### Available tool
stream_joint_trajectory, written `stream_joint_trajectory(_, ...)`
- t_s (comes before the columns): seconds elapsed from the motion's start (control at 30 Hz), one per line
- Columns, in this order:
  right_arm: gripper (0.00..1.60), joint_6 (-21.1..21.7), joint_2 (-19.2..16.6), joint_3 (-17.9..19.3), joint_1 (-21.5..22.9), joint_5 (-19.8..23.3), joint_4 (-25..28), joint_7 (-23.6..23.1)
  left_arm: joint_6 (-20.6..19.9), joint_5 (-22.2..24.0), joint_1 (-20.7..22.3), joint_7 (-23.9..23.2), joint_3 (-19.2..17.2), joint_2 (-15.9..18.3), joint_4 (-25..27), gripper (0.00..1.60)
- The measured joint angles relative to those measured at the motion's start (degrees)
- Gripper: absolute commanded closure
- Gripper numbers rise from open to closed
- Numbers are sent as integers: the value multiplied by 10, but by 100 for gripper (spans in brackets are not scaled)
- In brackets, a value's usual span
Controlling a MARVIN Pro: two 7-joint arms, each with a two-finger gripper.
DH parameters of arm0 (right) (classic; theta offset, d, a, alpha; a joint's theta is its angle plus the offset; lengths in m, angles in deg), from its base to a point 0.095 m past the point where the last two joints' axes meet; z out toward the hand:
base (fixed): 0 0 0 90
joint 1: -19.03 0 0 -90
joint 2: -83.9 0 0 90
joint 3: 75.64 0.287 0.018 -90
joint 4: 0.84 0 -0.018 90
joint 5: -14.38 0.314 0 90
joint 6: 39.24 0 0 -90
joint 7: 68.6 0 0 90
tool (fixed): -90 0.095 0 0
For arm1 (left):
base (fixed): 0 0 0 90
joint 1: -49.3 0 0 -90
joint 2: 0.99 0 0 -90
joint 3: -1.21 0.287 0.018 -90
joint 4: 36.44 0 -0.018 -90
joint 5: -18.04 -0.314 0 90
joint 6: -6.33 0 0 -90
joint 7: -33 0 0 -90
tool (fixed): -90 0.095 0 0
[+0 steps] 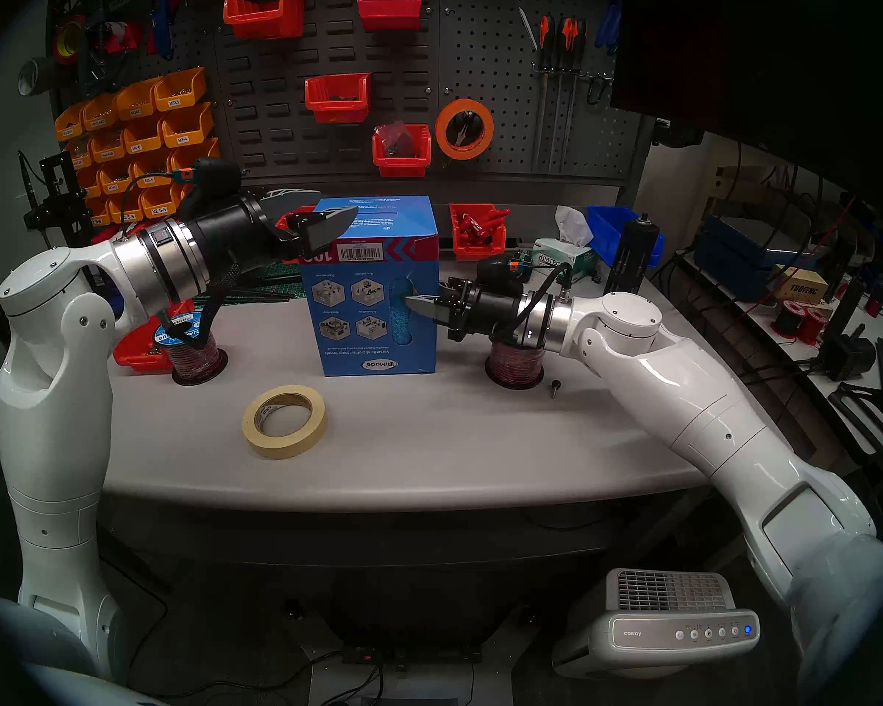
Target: Take out a shop towel
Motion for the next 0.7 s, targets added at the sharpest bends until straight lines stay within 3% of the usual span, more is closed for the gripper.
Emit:
stream_joint_trajectory(0.33,160,0,-4,5,18,-17,4,-5,5,-1,3,11,-24,-3,-7,0)
stream_joint_trajectory(0.7,160,5,-10,10,38,-30,4,-10,17,3,32,39,-117,-4,-47,0)
